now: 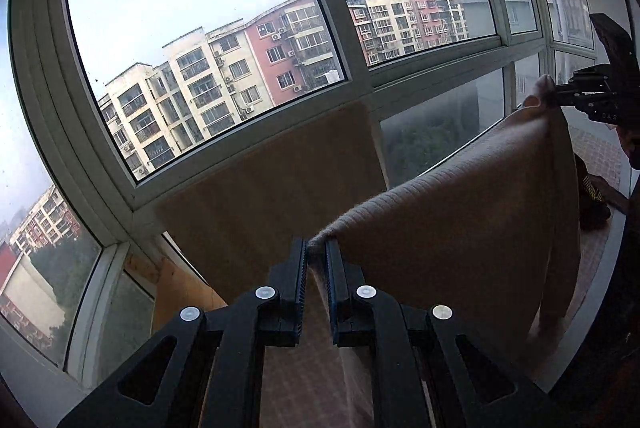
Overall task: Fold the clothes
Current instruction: 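Lift the cardigan with both tools and shake it open, then lay the cardigan flat on the blanket and release both tools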
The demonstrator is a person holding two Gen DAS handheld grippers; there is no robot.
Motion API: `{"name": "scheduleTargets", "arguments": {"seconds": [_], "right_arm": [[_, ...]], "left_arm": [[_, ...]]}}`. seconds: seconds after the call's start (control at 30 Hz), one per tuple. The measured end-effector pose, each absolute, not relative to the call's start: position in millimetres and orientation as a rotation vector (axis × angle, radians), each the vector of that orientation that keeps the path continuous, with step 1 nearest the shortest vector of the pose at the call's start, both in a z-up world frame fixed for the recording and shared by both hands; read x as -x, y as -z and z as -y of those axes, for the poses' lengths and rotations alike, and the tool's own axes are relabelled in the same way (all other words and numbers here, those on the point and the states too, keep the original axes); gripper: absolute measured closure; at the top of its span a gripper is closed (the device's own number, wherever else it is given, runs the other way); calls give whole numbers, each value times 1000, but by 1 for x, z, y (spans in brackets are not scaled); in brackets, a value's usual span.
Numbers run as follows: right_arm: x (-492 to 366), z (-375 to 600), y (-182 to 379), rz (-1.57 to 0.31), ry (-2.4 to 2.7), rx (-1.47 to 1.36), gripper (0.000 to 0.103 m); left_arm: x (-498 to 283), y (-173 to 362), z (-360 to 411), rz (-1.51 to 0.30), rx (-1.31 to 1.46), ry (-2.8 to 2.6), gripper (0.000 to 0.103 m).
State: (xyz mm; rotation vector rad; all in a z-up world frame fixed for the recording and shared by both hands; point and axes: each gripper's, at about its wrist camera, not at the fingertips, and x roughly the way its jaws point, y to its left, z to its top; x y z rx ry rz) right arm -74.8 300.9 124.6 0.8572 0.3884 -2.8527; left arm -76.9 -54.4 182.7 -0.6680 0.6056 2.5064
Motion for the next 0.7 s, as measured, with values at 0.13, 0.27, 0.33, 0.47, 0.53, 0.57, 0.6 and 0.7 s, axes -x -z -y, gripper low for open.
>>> {"name": "scheduleTargets", "arguments": {"seconds": [0.13,0.27,0.33,0.47,0.53,0.57,0.6,0.7], "right_arm": [[193,-338,-5,-261,2784,-1284,73],[209,-363,98,-147,2676,-1559,73],[186,-366,129,-22,2593,-1615,70],[144,-346,171,110,2485,-1718,59],[128,-332,191,114,2452,-1763,59],[123,-327,198,90,2449,-1794,59],[119,-322,205,57,2453,-1827,59],[109,-310,217,-15,2441,-1888,59]], "left_arm": [[173,-85,17,-647,875,-2460,89],[244,35,3,-669,1193,-2382,88],[253,86,7,-645,1318,-2301,88],[227,149,22,-557,1446,-2178,88],[215,172,24,-533,1492,-2135,83],[211,184,25,-535,1515,-2121,78],[208,194,26,-540,1538,-2115,76],[205,214,27,-482,1592,-2087,76]]}}
